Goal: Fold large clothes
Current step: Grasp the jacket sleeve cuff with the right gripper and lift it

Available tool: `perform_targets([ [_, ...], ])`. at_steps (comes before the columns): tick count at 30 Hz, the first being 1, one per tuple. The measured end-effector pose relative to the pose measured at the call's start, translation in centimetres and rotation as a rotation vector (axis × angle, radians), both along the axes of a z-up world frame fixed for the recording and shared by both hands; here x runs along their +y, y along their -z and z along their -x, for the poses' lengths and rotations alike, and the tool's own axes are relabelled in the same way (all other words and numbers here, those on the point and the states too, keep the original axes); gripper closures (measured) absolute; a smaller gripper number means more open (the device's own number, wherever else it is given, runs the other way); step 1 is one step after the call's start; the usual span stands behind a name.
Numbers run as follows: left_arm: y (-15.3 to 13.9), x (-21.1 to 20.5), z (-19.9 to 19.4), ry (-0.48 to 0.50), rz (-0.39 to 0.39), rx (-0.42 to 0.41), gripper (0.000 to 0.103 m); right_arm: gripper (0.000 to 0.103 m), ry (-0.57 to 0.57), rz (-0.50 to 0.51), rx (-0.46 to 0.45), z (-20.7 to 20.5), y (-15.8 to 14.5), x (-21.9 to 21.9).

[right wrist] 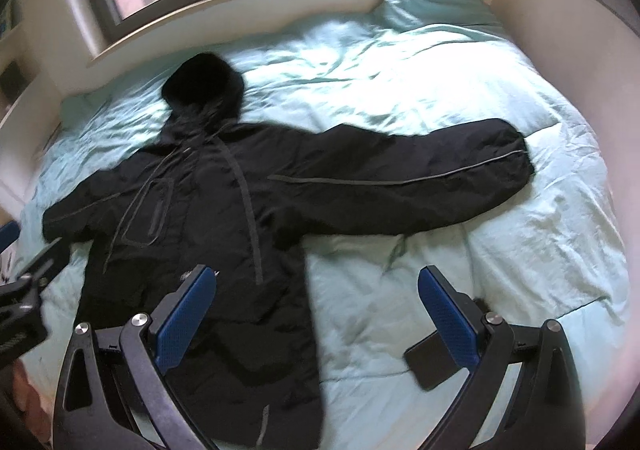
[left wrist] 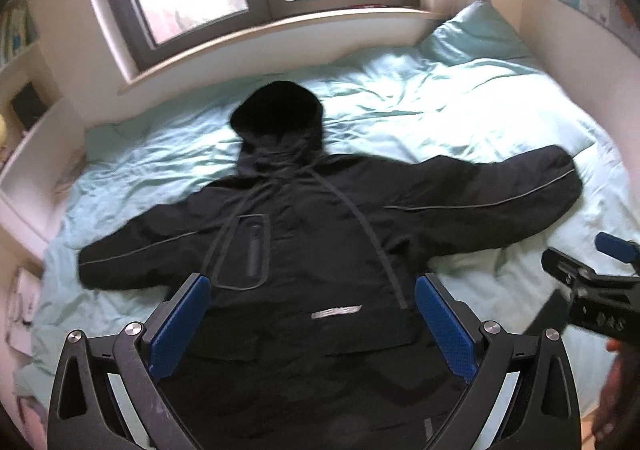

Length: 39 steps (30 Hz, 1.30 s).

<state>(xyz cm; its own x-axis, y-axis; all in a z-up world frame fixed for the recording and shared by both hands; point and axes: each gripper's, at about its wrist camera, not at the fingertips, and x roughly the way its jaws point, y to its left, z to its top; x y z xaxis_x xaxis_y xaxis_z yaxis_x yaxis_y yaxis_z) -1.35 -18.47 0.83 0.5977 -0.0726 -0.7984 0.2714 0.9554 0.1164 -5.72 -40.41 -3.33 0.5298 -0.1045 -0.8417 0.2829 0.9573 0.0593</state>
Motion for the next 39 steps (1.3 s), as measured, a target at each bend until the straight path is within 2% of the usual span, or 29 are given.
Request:
perform_targets([
  [6,1.6,-2.3,-2.8,0.015,0.043,0.043,0.001,0.003,0.140,0.024,-0.017,-1.2,1.7,-9.6],
  [8,2.6,-3.2,-4.0,0.010,0.023,0.056,0.001,0.010,0.187,0.036,-0.006,-1.8,2.5,-13.0],
  [10,3.9,-4.3,-5.3,0.012,-0.010,0.070,0.001,0.010,0.225,0.032,-0.006,-2.3,3.5,-16.5],
  [14,6.1,-5.6,-7.8,0.016,-0.028,0.116,0.001,0.011,0.331,-0.057,0.008,-3.7,7.1,-24.2],
  [18,9.0,-7.1,-10.5,0.027,-0.051,0.177,0.001,0.011,0.403,-0.131,0.035,-5.1,10.6,-29.7],
  [24,12.4,-10.1,-13.7,0.074,-0.059,0.222,0.001,0.015,0.439,-0.170,0.086,-8.2,15.0,-33.9],
  [25,13.1,-10.8,-14.3,0.093,-0.050,0.223,0.001,0.018,0.430,-0.182,0.076,-8.6,15.4,-34.1],
  [27,14.5,-12.3,-15.3,0.128,-0.038,0.237,0.001,0.052,0.400,-0.163,0.061,-9.5,15.2,-33.6],
  [28,15.5,-13.3,-16.1,0.148,-0.029,0.251,0.001,0.062,0.377,-0.134,0.050,-9.7,14.6,-32.9],
  [29,16.3,-14.2,-16.6,0.162,-0.017,0.259,0.001,0.078,0.352,-0.116,0.033,-9.8,13.9,-32.1],
  [32,18.0,-16.4,-18.0,0.204,0.037,0.279,0.001,0.086,0.305,-0.081,-0.057,-8.7,10.2,-30.5],
  [34,19.8,-18.0,-18.9,0.244,0.099,0.326,0.001,0.086,0.348,-0.035,-0.072,-7.4,8.9,-30.6],
  [36,22.5,-19.3,-19.6,0.267,0.115,0.380,0.001,0.086,0.404,-0.058,-0.067,-6.5,9.6,-31.9],
  [39,27.0,-20.5,-20.5,0.265,0.095,0.455,0.001,0.086,0.468,-0.104,0.028,-6.4,13.6,-33.9],
])
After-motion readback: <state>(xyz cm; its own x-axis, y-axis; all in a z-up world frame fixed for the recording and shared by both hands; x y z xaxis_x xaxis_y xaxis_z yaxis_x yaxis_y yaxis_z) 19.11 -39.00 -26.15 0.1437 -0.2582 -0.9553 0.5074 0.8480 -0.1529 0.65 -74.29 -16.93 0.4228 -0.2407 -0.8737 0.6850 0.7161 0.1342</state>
